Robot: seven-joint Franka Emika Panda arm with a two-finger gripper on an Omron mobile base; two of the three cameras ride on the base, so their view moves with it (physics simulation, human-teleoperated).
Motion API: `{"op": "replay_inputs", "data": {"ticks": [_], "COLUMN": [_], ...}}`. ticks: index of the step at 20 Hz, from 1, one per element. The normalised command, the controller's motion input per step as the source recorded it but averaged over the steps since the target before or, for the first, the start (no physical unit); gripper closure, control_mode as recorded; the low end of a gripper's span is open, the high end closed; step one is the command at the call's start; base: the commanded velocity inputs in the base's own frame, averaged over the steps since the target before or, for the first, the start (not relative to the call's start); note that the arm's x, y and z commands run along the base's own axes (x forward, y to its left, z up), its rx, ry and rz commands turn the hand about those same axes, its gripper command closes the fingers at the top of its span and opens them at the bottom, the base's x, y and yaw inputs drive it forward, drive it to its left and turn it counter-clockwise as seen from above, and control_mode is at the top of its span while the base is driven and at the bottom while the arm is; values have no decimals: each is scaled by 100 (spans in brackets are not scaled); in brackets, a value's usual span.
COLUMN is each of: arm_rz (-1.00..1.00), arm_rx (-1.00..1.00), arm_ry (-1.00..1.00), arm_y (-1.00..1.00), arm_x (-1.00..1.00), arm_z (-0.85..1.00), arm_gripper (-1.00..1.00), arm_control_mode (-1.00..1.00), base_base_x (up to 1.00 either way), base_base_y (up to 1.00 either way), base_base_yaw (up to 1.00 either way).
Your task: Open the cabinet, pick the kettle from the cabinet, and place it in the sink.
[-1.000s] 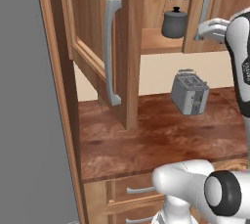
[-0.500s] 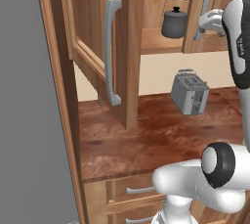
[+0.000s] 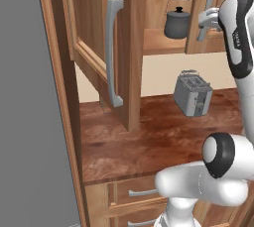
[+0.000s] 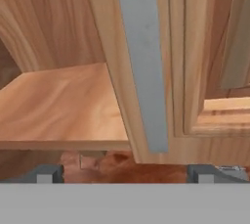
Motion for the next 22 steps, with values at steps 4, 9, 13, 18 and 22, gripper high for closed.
{"op": "replay_inputs", "data": {"ticks": [4, 9, 13, 18, 22], "arm_rz": [0, 0, 0, 0, 0], "arm_rx": [0, 0, 0, 0, 0], "arm_ry": [-7, 0, 1, 0, -2], "arm_y": [-1, -15, -15, -13, 2], "arm_x": [52, 50, 53, 50, 46], "arm_z": [-8, -5, -3, -3, -11], "arm_gripper": [-100, -100, -100, -100, -100], "arm_control_mode": [-100, -100, -100, -100, -100], "base_base_x": [0, 0, 0, 0, 0], "base_base_y": [0, 0, 0, 0, 0], "base_base_yaw": [0, 0, 0, 0, 0]}}
